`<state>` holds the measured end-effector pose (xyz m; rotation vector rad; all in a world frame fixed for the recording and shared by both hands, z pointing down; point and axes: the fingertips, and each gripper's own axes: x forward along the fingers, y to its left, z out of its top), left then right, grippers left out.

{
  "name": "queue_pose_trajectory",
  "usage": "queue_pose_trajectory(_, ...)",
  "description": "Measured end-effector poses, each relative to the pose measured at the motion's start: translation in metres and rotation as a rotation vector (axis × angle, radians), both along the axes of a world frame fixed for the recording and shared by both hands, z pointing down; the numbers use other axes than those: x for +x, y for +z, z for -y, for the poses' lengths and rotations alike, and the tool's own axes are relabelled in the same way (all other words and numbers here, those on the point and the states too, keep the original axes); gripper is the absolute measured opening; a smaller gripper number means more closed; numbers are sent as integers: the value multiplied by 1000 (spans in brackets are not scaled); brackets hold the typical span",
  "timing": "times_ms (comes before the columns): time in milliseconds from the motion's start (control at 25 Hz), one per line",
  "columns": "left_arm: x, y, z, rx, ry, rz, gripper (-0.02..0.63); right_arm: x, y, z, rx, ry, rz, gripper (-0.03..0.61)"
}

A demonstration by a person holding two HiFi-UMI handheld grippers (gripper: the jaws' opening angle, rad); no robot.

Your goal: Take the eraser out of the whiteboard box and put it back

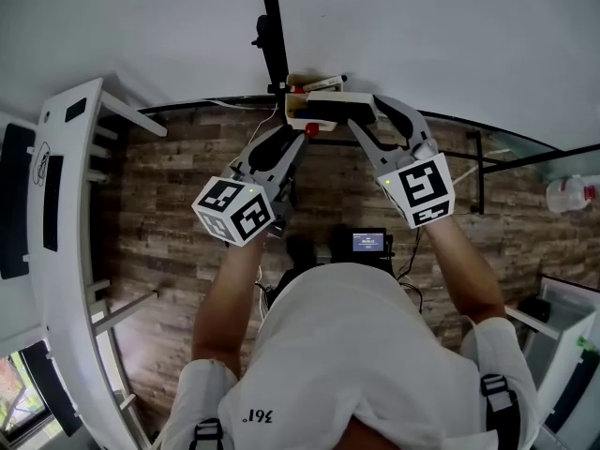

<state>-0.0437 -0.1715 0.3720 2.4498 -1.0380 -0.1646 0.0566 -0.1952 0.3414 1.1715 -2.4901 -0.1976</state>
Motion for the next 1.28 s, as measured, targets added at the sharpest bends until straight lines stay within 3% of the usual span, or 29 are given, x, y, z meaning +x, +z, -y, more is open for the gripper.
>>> queue_pose_trajectory(720,-9,-26,-37,36,0,-30,126,14,-29,-41,7,17,148,202)
queue_pose_trajectory(1280,-16,-19,-63,-11,-29,-51,126,39,-29,-69,-46,76,258,202)
